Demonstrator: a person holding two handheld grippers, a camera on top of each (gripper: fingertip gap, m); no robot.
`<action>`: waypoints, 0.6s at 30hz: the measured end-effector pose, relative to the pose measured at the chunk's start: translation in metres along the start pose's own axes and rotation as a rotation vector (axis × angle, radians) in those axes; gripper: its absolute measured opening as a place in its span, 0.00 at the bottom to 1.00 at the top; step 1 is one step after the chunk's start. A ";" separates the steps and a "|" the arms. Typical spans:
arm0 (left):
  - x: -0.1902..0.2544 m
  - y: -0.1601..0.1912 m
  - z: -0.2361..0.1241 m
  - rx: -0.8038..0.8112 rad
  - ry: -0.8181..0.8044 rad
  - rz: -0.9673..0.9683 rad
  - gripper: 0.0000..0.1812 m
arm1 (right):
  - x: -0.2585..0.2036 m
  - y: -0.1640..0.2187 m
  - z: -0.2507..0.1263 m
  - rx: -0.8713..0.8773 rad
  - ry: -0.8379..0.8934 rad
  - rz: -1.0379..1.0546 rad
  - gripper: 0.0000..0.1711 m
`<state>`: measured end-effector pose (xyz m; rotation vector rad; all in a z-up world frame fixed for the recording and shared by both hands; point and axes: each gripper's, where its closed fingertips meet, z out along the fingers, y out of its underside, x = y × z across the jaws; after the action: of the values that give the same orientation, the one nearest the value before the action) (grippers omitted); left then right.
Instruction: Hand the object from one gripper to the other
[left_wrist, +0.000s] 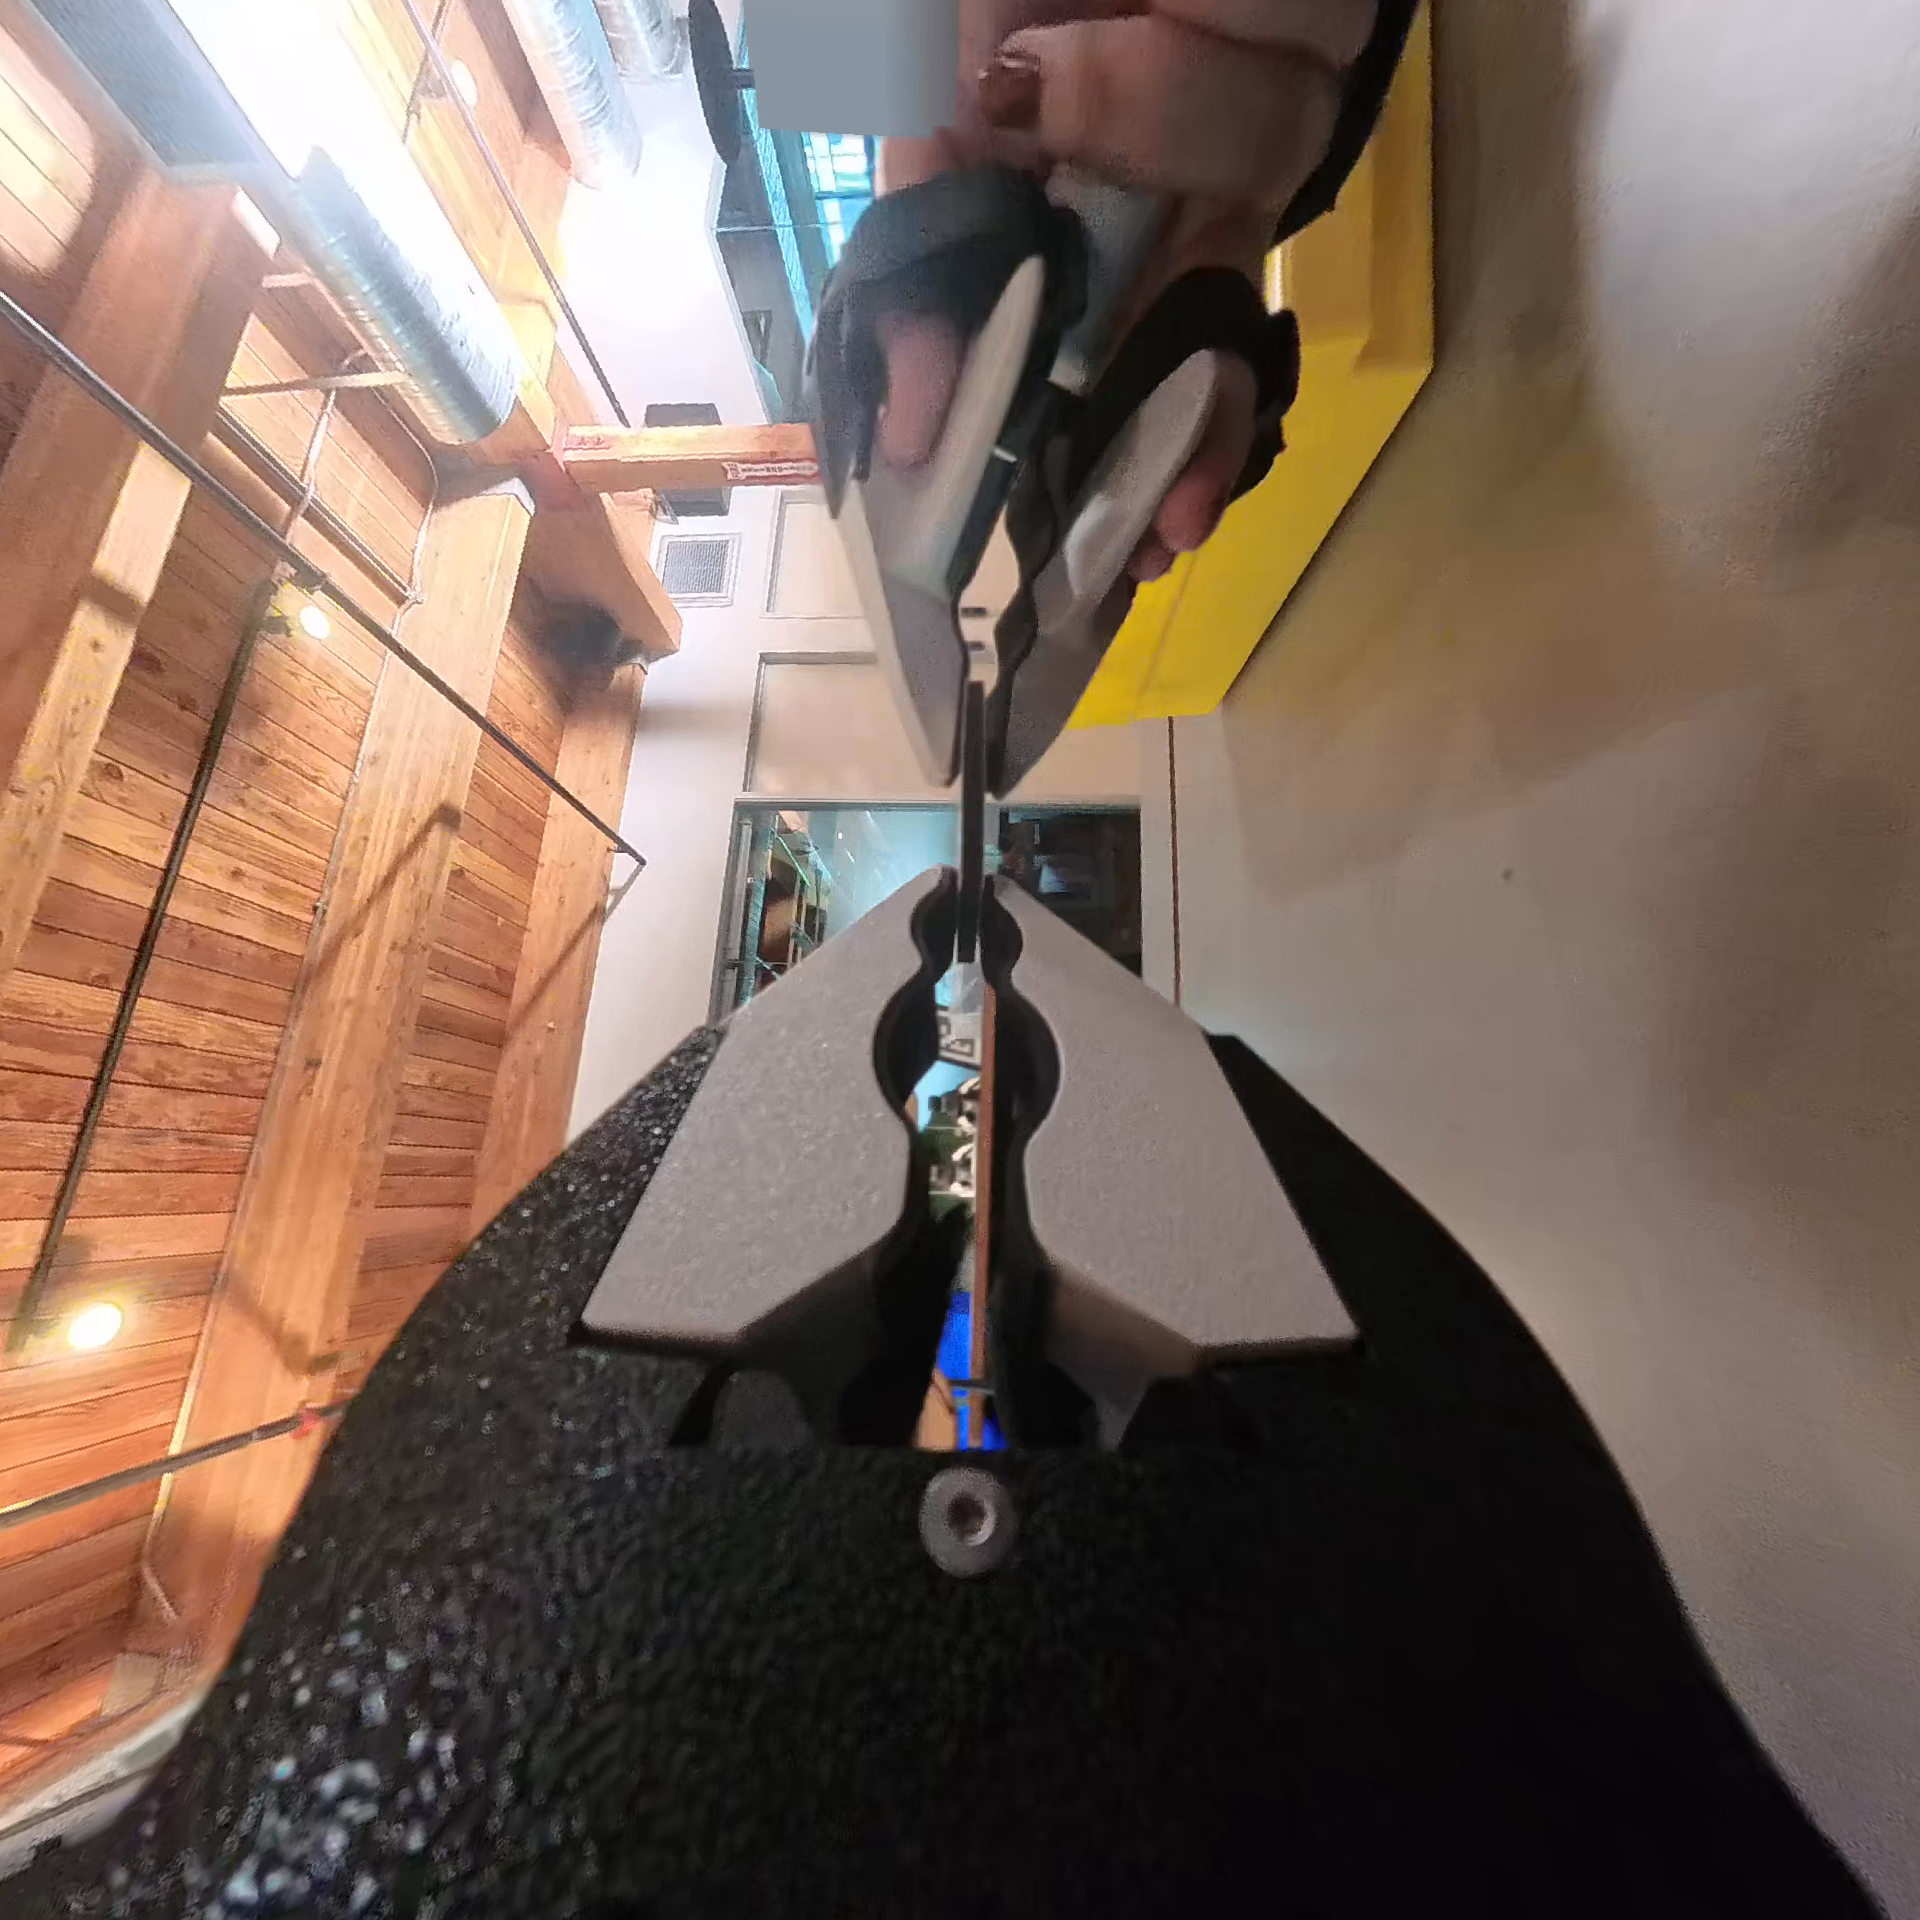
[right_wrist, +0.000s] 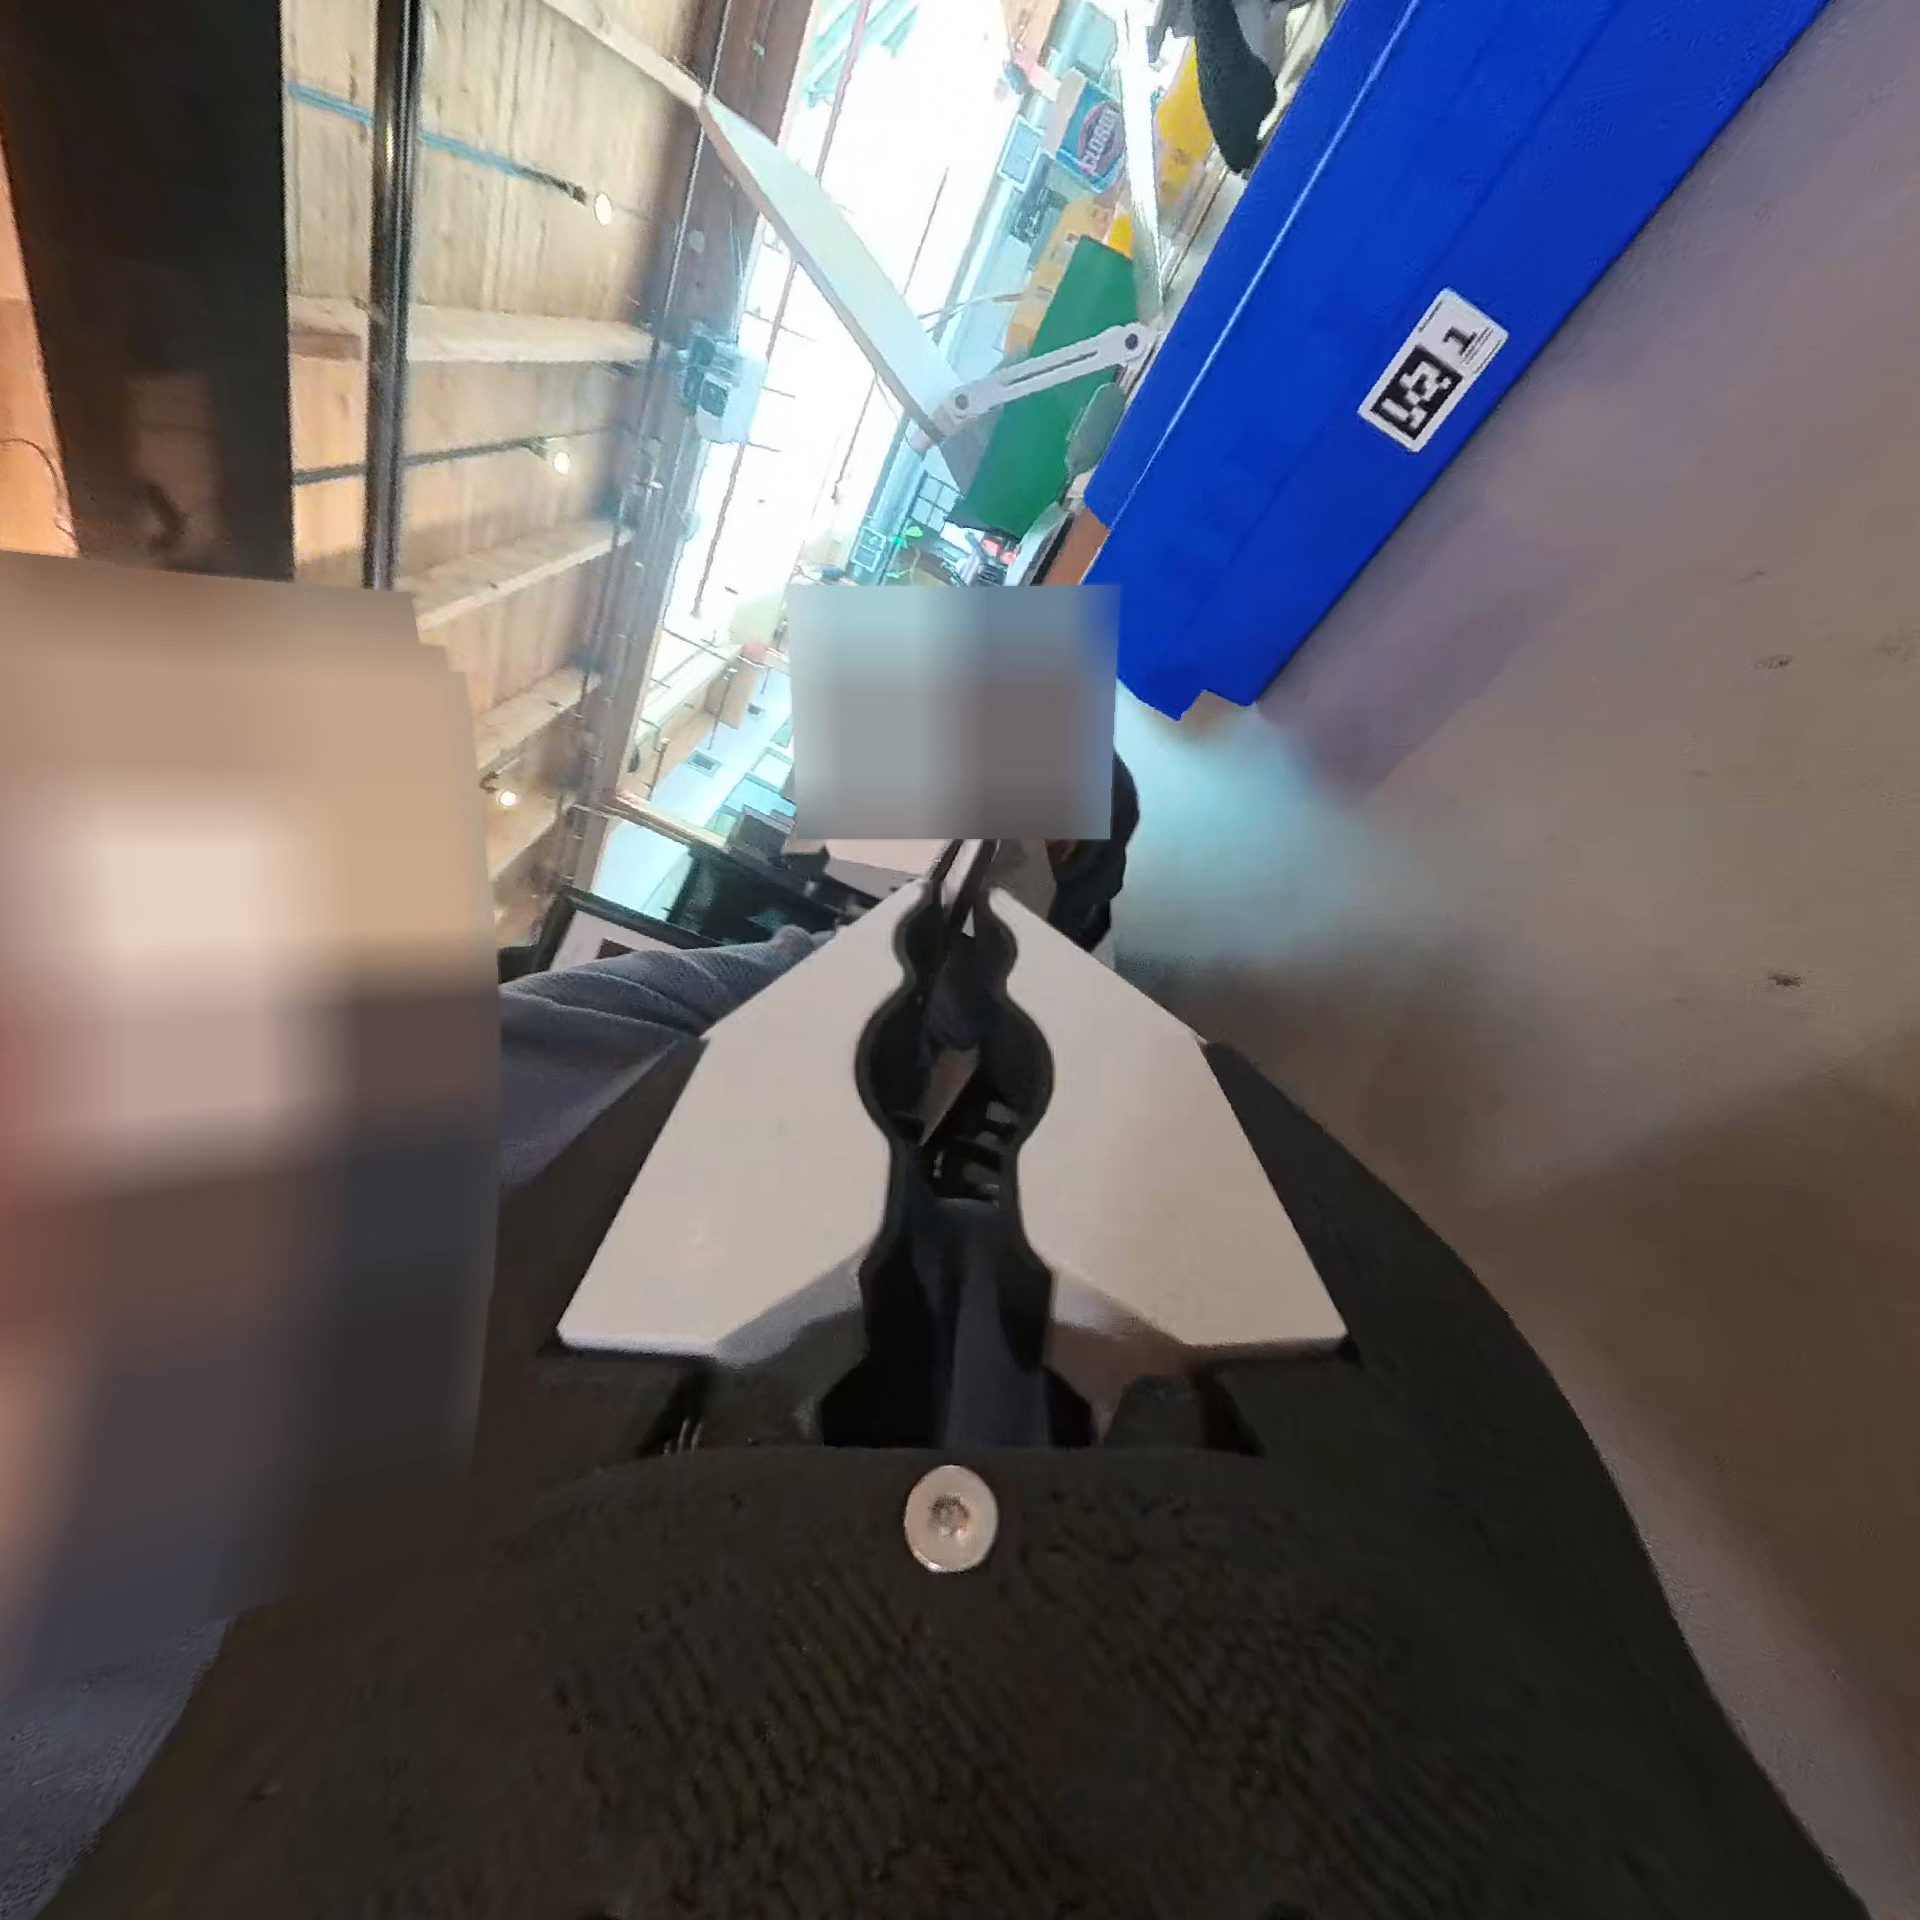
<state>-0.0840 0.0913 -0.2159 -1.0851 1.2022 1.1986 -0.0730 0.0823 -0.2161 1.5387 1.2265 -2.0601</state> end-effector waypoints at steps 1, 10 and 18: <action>0.000 -0.001 -0.001 0.014 -0.001 -0.026 0.00 | -0.001 0.001 0.000 -0.012 0.002 -0.021 0.02; 0.004 -0.013 -0.002 0.253 0.421 -1.077 0.20 | 0.004 -0.011 -0.010 0.007 0.155 -0.315 0.01; -0.006 -0.003 0.000 0.368 0.641 -1.764 0.13 | 0.006 -0.014 -0.011 0.015 0.175 -0.406 0.01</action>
<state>-0.0808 0.0907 -0.2099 -1.6015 0.3975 -0.7280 -0.0774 0.1005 -0.2162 1.6103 1.7142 -2.2096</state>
